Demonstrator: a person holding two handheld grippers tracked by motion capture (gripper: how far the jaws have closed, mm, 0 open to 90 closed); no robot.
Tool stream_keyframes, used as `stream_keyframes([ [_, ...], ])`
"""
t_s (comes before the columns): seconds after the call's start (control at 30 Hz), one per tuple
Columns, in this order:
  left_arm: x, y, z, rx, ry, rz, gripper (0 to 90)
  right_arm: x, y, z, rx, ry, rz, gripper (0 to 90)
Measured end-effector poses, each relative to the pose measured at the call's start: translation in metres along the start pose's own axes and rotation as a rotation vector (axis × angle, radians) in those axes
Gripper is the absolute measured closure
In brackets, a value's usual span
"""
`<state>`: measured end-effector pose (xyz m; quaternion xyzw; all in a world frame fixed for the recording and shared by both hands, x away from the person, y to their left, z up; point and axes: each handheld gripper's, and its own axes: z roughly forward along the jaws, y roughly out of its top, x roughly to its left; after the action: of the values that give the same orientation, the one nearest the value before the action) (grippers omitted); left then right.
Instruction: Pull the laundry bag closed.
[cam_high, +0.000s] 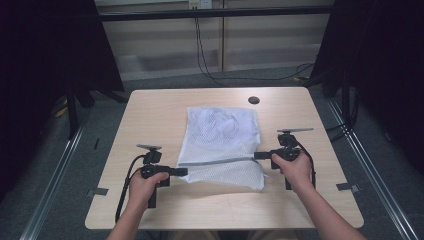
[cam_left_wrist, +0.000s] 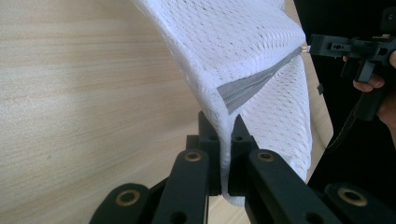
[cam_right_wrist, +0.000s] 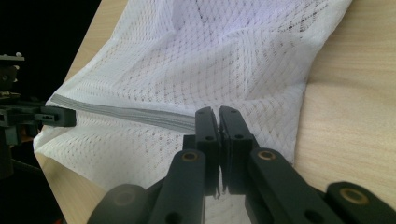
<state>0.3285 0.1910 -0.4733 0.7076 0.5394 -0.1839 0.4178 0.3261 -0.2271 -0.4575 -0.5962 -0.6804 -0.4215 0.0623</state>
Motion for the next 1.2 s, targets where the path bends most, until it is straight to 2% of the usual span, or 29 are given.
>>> stream_keyframes([
  [0.03,-0.001,0.000,0.000,-0.004,-0.005,-0.019,88.7,0.000,0.000,0.000,0.002,0.000,-0.001,86.9],
  [0.1,0.000,-0.001,0.001,-0.001,-0.002,-0.020,88.7,0.000,0.000,-0.001,0.000,0.005,0.001,86.9],
  [0.23,0.000,0.000,0.000,-0.008,-0.001,-0.013,88.7,-0.003,0.000,-0.003,-0.006,-0.003,0.004,86.9],
  [0.4,0.001,0.001,0.001,0.008,0.003,0.002,88.7,-0.004,-0.001,-0.006,-0.011,-0.004,0.004,86.9],
  [0.5,0.001,0.000,0.001,0.004,0.008,0.002,88.7,-0.005,-0.002,-0.008,-0.011,-0.007,-0.001,86.9],
  [0.6,0.001,-0.001,0.000,0.004,0.000,-0.019,88.7,-0.008,-0.002,-0.010,-0.014,-0.012,0.007,86.9],
  [0.63,0.001,-0.001,0.001,0.003,0.002,-0.003,88.7,-0.009,-0.002,-0.010,-0.015,-0.012,0.011,86.9],
  [0.97,0.001,-0.001,0.001,0.000,0.008,-0.010,88.7,-0.009,-0.003,-0.013,-0.014,-0.020,0.003,86.9],
  [1.0,0.002,-0.001,0.000,0.007,0.011,0.005,88.7,-0.010,-0.003,-0.013,-0.014,-0.018,0.006,86.9],
  [1.03,0.001,-0.001,0.001,0.001,0.005,-0.007,88.7,-0.011,-0.003,-0.014,-0.015,-0.023,0.008,86.9],
  [1.2,0.001,-0.001,0.002,0.010,-0.003,-0.013,88.7,-0.013,-0.003,-0.017,-0.017,-0.025,0.012,86.9],
])
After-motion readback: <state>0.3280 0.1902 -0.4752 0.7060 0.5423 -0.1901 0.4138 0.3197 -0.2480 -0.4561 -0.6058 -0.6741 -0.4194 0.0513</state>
